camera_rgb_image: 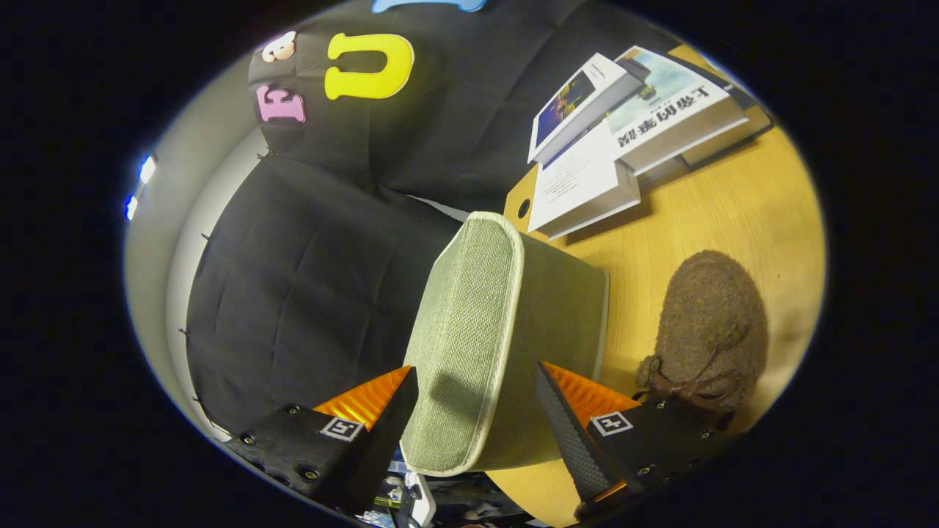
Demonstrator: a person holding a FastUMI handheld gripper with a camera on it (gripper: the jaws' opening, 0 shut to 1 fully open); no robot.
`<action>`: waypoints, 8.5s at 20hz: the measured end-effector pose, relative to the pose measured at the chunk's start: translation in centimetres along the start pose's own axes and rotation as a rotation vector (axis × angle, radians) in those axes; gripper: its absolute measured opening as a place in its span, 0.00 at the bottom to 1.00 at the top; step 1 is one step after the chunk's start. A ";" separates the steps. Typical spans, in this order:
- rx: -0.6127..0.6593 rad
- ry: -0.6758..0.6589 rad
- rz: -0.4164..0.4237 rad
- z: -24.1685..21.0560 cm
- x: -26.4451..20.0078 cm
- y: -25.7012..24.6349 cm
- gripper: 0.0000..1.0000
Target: Open the storage box then place both shoes into the box .Put the left shoe in first, then the right shoe, with the right side of both shoes facing outward in a uniform manner.
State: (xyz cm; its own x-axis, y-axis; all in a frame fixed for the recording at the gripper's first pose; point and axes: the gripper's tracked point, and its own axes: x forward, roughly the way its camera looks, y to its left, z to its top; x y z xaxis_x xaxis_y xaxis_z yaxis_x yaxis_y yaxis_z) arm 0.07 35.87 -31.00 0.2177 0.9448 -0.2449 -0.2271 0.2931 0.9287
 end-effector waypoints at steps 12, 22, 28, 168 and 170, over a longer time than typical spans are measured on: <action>0.142 0.014 0.079 1.3 -0.1 1.7 0.19; 0.032 0.027 0.072 2.6 -0.2 8.4 0.03; -0.149 0.046 0.061 3.1 1.5 14.4 0.05; -0.497 0.290 -0.671 2.5 9.5 9.7 0.03; -0.497 0.301 -0.677 2.2 10.2 9.3 0.03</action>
State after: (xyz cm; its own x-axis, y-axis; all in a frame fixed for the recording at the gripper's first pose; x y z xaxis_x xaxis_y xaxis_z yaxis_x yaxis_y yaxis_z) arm 2.28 47.90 -24.26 0.2122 0.5241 -0.8248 -0.5412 0.7658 0.3474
